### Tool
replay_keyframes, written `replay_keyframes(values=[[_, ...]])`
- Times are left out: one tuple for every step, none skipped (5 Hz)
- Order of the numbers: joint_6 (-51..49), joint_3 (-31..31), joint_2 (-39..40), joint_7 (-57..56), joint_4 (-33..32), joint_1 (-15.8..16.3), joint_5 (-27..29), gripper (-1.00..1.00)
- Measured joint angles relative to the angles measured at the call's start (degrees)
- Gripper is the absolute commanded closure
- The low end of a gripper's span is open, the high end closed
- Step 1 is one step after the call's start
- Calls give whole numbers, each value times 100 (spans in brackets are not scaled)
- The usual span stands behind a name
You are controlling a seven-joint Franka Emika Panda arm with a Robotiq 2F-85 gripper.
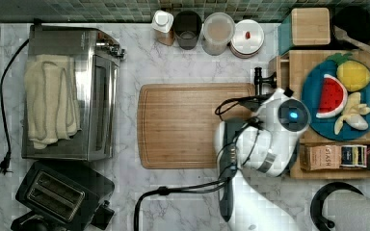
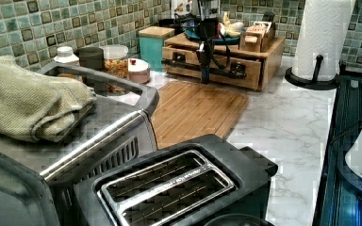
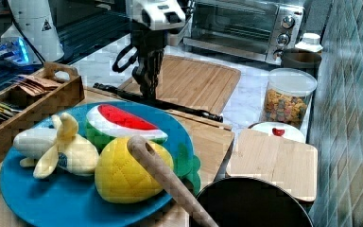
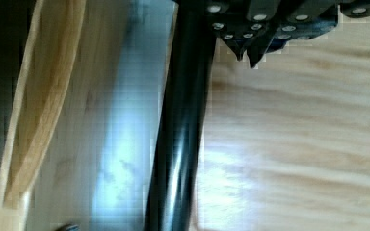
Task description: Close the drawer.
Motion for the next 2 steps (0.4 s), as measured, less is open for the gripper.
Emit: replay_keyframes(values=[[145, -64, 150, -638, 145, -257, 372, 100], [56, -77, 175, -739, 224, -267, 428, 100]])
